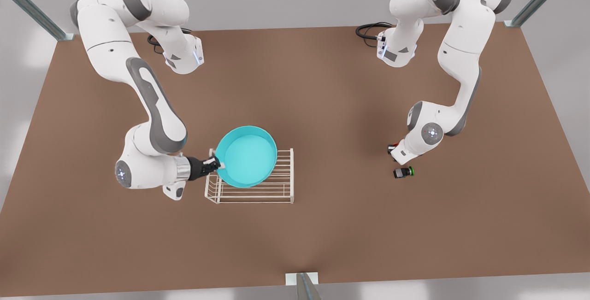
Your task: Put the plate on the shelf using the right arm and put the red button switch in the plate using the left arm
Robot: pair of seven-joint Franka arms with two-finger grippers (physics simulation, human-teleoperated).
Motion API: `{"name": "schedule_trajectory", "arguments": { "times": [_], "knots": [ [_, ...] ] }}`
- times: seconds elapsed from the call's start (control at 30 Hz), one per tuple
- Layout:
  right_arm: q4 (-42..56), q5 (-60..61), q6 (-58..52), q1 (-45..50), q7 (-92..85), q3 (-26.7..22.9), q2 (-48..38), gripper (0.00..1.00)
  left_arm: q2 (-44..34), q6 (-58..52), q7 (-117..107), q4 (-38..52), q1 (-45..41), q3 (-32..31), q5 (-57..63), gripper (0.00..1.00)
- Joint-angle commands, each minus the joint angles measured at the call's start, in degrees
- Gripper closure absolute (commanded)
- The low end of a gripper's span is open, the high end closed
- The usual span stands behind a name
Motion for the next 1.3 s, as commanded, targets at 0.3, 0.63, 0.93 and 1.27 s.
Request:
{"name": "schedule_trajectory", "arguments": {
  "times": [0.3,0.63,0.93,1.27],
  "knots": [
    [-0.03,-1.03,7.76,1.95,8.75,-2.97,1.45,0.23,-1.89,-17.71,-3.91,13.2,-3.13,-0.55,-0.91,0.57],
    [13.25,-24.75,-24.23,-11.66,4.55,-3.33,-9.8,0.0,0.49,-39.15,-34.84,37.18,-20.62,-0.99,-4.77,0.57],
    [-8.55,-35.3,-13.51,-13.43,4.98,-3.06,-19.56,0.0,18.85,-27.03,-72.28,65.13,-32.57,-8.28,-5.21,0.57],
    [-7.14,-35.39,-13.6,-13.43,5.06,-3.5,-19.03,0.0,26.41,9.88,-84.6,66.29,-37.76,-7.84,-5.13,0.57]
  ]
}}
